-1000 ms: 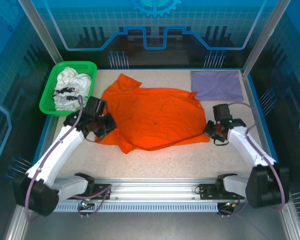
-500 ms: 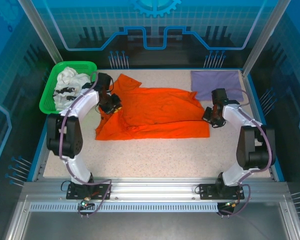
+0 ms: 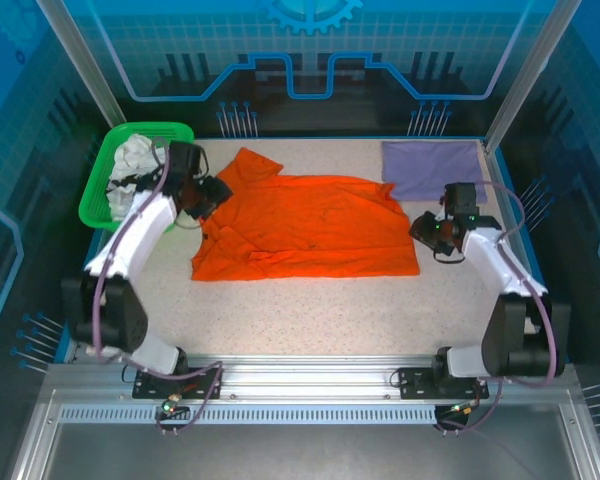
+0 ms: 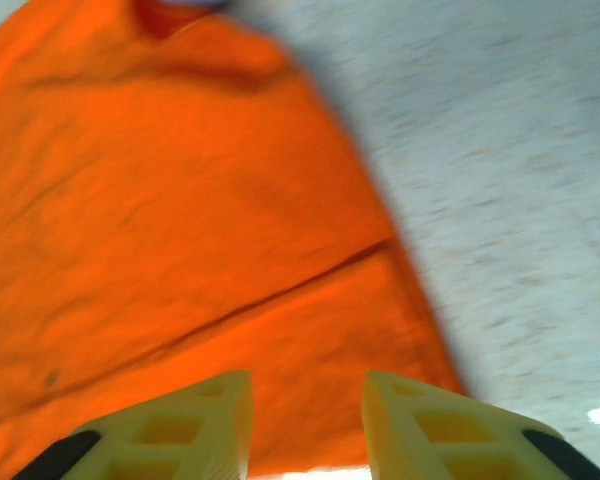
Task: Fold and stack the t-shirts
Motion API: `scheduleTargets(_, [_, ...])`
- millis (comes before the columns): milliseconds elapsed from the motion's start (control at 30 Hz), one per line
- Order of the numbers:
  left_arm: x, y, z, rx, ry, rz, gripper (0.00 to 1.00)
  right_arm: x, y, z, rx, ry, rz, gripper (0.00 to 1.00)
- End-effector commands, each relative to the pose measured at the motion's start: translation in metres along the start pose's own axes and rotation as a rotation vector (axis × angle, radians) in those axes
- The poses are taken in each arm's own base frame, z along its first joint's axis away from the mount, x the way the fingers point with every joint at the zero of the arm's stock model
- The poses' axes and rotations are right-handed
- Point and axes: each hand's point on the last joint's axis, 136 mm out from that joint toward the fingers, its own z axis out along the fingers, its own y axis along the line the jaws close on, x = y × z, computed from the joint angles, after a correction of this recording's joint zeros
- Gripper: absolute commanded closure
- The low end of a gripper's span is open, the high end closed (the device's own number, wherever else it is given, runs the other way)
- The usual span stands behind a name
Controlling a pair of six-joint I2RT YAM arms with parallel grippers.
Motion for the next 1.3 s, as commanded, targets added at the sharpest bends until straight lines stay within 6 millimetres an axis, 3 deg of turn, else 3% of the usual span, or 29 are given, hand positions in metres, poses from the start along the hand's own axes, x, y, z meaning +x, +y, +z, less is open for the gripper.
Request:
scheduleTargets(0, [0.044,0.012,0.018,0.031,0.026,-0.056,0.76,0.048,0.027,0.021,-0.155,0.135,-0.023,0.7])
scheduleTargets(33, [0.053,0.018,0.024,0.027,0.028,-0.066,0.8,0.057,0.032,0.027,-0.159,0.158,-0.053,0.7])
scheduleTargets(200, [0.075,0.042,0.061,0.008,0.074,-0.107,0.83,0.076,0.026,0.054,-0.085,0.245,-0.071,0.74])
scheduleTargets(333, [0.079,0.058,0.089,-0.018,0.077,-0.109,0.83,0.081,0.007,0.069,0.001,0.274,-0.042,0.7])
scheduleTargets(467, [0.086,0.092,0.107,-0.121,0.065,-0.115,0.82,0.087,-0.011,0.077,0.061,0.306,0.0,0.69])
scheduleTargets(633, [0.082,0.144,0.097,-0.255,-0.021,-0.158,0.75,0.084,-0.036,0.068,0.158,0.266,0.018,0.64])
scheduleTargets(767, [0.077,0.166,0.086,-0.32,-0.053,-0.159,0.73,0.093,-0.06,0.067,0.201,0.297,0.064,0.6])
scheduleTargets(1033, [0.095,0.181,0.081,-0.331,0.003,-0.162,0.73,0.112,-0.07,0.055,0.19,0.339,0.08,0.57])
scheduleTargets(1267, [0.116,0.198,0.056,-0.344,0.023,-0.141,0.71,0.135,-0.076,0.038,0.17,0.356,0.117,0.52])
